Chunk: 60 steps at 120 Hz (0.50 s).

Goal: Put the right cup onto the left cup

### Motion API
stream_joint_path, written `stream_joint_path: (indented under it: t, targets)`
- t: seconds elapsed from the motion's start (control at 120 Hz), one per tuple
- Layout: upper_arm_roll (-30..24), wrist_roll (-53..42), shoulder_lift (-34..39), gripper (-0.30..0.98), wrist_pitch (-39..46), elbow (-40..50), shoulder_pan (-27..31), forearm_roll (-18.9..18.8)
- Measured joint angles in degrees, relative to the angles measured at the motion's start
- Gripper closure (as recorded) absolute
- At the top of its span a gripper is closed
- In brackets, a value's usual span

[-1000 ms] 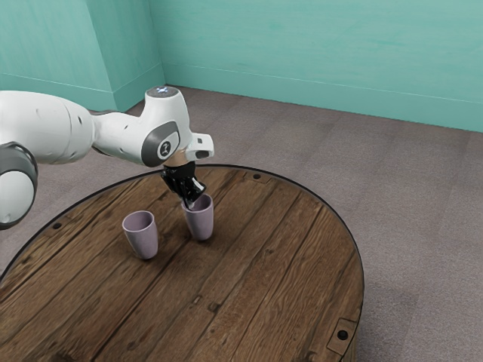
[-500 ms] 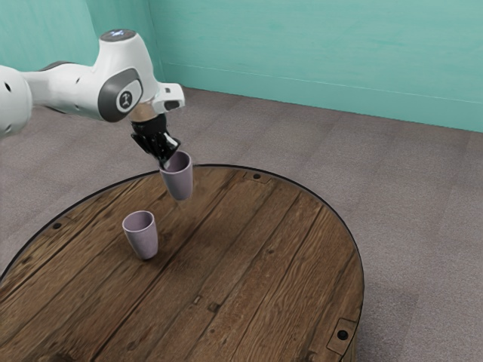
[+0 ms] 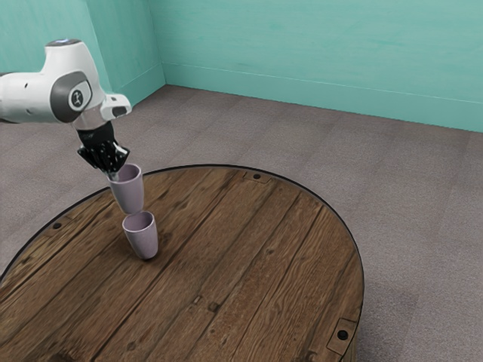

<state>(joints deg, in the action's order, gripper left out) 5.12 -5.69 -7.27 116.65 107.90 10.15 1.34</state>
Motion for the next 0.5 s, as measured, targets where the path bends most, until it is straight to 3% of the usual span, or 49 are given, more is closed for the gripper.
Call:
stream_joint_path:
  t: [0.267,0.5]
  targets:
    - [-0.90,-1.78,-1.07,0.79,2.12,0.21,-0.25,2.17]
    - [-0.75,-2.42,3.24,0.79,2.79,6.23,0.03,2.88]
